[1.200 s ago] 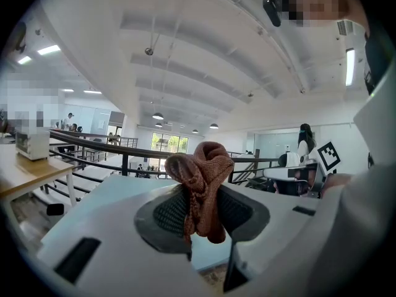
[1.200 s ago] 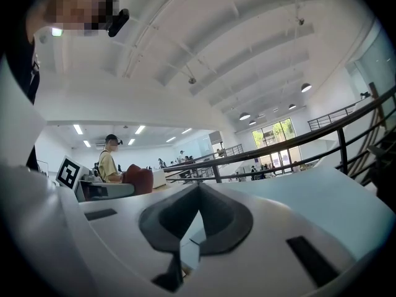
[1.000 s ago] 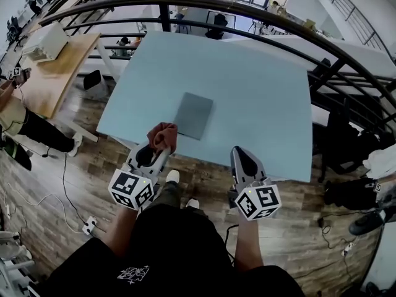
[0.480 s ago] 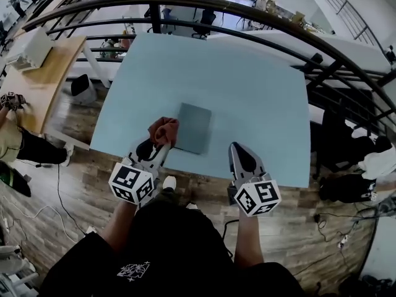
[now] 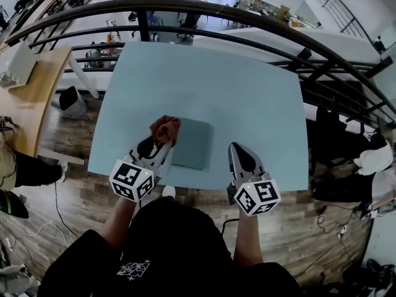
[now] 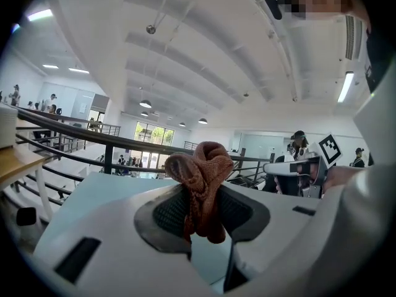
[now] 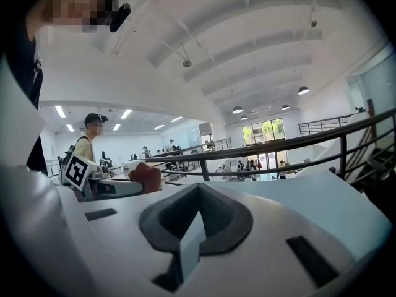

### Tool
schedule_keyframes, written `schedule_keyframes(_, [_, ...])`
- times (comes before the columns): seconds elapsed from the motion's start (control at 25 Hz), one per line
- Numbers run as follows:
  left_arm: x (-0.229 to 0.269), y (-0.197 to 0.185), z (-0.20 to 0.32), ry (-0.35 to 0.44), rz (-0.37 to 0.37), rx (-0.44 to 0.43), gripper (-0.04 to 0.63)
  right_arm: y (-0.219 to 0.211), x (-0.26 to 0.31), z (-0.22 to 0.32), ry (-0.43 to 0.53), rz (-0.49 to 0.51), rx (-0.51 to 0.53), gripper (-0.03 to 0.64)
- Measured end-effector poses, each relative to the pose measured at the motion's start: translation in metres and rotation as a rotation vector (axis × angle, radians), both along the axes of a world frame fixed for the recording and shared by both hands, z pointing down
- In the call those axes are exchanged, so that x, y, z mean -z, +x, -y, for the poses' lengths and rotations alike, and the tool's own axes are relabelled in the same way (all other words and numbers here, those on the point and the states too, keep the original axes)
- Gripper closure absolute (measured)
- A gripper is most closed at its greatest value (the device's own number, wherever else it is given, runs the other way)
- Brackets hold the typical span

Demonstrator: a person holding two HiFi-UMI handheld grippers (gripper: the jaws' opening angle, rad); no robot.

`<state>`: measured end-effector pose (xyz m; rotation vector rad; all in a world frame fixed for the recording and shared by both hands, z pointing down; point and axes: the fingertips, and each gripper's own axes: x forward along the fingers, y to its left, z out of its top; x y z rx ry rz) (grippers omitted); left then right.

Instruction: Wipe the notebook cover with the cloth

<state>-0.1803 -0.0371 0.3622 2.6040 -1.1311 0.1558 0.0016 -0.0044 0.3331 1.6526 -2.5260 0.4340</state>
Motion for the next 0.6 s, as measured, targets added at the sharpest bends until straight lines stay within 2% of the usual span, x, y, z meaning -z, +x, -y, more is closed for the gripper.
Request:
schedule_keyframes(0.36, [-0.021,-0.002,0.030,-0.035,0.000,-0.072,0.466,-0.012,-0.019,0.025,-0.034,-0.012,-0.031,0.615])
schedule_keyframes(0.6, [-0.034,0.001,0.037,-0.071,-0.005,-0.054,0.466,-0.017,-0.030,0.041,-0.051,-0.005,0.016,0.615])
